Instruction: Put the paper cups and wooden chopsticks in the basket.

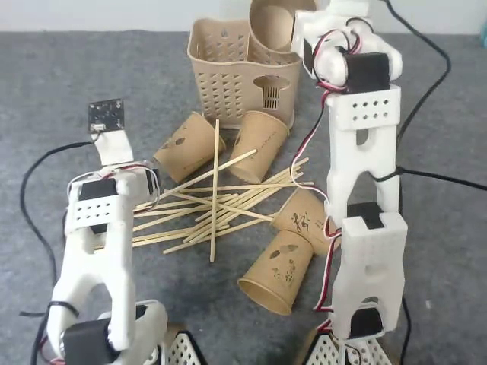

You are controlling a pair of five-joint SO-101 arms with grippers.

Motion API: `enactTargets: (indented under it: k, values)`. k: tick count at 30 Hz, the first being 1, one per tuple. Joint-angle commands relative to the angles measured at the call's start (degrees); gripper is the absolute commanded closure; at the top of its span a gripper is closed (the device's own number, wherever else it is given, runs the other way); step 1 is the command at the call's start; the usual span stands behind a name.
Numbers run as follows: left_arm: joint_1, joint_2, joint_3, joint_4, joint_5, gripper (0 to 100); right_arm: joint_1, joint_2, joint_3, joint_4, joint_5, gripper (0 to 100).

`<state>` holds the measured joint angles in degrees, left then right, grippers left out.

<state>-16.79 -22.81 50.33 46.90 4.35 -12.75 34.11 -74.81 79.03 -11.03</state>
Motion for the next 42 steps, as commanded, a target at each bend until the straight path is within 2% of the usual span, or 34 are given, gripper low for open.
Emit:
enactTargets:
  k: [1, 4, 10, 16, 19, 24, 26, 30, 34, 38, 42]
  values:
    - [0.0, 0.18, -0.57, -1.32, -0.79, 84, 0.31, -0.48, -2.29, -1.45, 1.58, 98.9]
    - [0.0, 0.18, -0.57, -1.32, -0.79, 84, 1.1, 0.75, -1.76, -1.54, 1.58, 96.3]
    - [0.0, 0.18, -0.48, -1.32, -0.79, 84, 1.8, 4.53, -2.02, -1.89, 1.58, 78.0]
    - [-0.09, 0.18, -0.48, -1.32, -0.79, 84, 2.51, 4.35, -2.99, -2.59, 1.23, 76.8]
    - [-0.09, 0.18, -0.48, -1.41, -0.88, 84, 2.68, 1.89, -5.98, 1.89, 1.23, 76.8]
    - [-0.09, 0.18, -0.4, -2.11, -0.88, 84, 2.68, -5.14, -15.3, 21.67, 1.41, 76.8]
    - [-0.09, 0.18, -0.4, -2.11, -0.88, 84, 2.95, -7.96, -16.09, 24.4, 1.67, 76.8]
    - [-0.09, 0.18, -0.4, -2.02, -0.88, 84, 8.92, -17.71, -1.05, 24.31, -0.35, 76.8]
    - [-0.09, 0.0, -0.4, -1.76, -0.88, 84, 9.45, -32.75, 22.24, 24.04, -0.7, 76.8]
    - [1.05, -0.26, 0.66, -1.05, -0.88, 83, 9.19, -46.11, 44.22, 23.34, 2.02, 76.8]
    - [3.25, -0.35, -0.22, 0.26, -0.79, 83, 10.42, -55.96, 70.68, 16.92, 3.16, 76.8]
